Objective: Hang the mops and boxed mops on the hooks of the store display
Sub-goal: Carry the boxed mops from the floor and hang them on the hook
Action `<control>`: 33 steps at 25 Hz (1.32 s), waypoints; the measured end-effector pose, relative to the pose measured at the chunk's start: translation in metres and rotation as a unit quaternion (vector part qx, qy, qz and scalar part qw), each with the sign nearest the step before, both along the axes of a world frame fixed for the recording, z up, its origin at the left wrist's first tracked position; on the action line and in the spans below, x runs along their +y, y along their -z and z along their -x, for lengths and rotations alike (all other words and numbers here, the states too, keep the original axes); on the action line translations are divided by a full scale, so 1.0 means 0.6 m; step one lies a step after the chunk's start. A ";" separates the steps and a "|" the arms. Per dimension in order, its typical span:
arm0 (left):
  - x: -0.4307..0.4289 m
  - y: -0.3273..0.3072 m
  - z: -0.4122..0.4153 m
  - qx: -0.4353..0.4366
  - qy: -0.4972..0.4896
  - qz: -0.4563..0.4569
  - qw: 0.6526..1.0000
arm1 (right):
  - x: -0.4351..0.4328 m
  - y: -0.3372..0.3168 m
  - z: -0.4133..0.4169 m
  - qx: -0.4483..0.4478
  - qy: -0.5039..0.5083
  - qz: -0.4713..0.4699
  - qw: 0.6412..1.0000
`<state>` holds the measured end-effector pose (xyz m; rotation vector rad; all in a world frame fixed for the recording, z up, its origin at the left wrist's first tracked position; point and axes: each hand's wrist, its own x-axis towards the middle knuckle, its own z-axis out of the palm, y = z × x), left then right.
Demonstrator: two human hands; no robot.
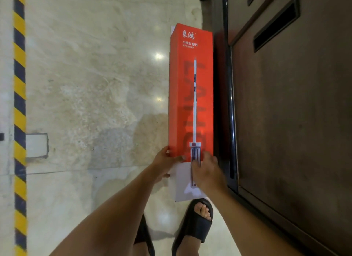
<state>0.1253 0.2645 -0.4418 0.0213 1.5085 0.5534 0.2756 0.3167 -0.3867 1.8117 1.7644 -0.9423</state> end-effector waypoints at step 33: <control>-0.035 -0.530 0.274 0.137 -0.282 -0.207 0.927 | -0.101 -0.378 0.137 0.330 0.169 0.042 0.928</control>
